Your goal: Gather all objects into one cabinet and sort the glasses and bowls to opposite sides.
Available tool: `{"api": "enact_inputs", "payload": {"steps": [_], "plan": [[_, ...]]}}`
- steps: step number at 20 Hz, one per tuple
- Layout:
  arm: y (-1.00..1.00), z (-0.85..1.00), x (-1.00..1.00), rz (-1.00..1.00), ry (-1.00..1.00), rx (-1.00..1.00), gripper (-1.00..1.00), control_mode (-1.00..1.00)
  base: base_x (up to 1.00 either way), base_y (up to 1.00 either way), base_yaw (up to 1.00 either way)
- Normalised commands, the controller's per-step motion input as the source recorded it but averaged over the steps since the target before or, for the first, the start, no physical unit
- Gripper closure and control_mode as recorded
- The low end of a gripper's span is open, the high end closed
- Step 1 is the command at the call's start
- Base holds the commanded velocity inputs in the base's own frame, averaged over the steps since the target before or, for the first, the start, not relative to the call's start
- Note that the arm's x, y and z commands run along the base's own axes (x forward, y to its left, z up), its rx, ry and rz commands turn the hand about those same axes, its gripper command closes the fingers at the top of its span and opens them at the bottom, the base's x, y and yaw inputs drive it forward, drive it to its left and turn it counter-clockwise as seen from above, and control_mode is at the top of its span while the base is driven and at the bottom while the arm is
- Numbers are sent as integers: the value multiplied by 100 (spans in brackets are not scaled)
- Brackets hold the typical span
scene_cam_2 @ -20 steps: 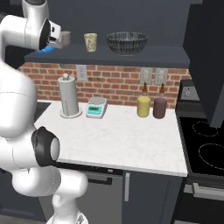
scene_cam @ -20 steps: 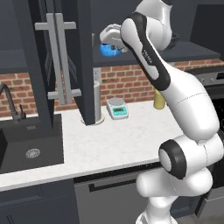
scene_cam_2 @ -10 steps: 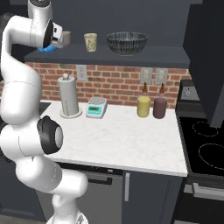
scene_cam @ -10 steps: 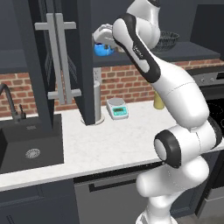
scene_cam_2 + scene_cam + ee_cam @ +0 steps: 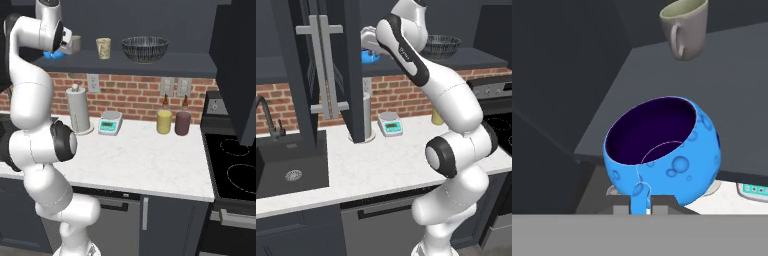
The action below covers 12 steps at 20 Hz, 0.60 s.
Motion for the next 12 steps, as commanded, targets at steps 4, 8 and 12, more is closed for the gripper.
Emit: {"api": "enact_inputs", "payload": {"steps": [4, 8, 12], "plan": [[4, -16, 25, 0, 8, 0, 100, -100, 0, 0, 0], [7, -12, 21, 0, 6, 0, 100, -100, 0, 0, 0], [8, -13, 22, 0, 6, 0, 100, -100, 0, 0, 0]]}}
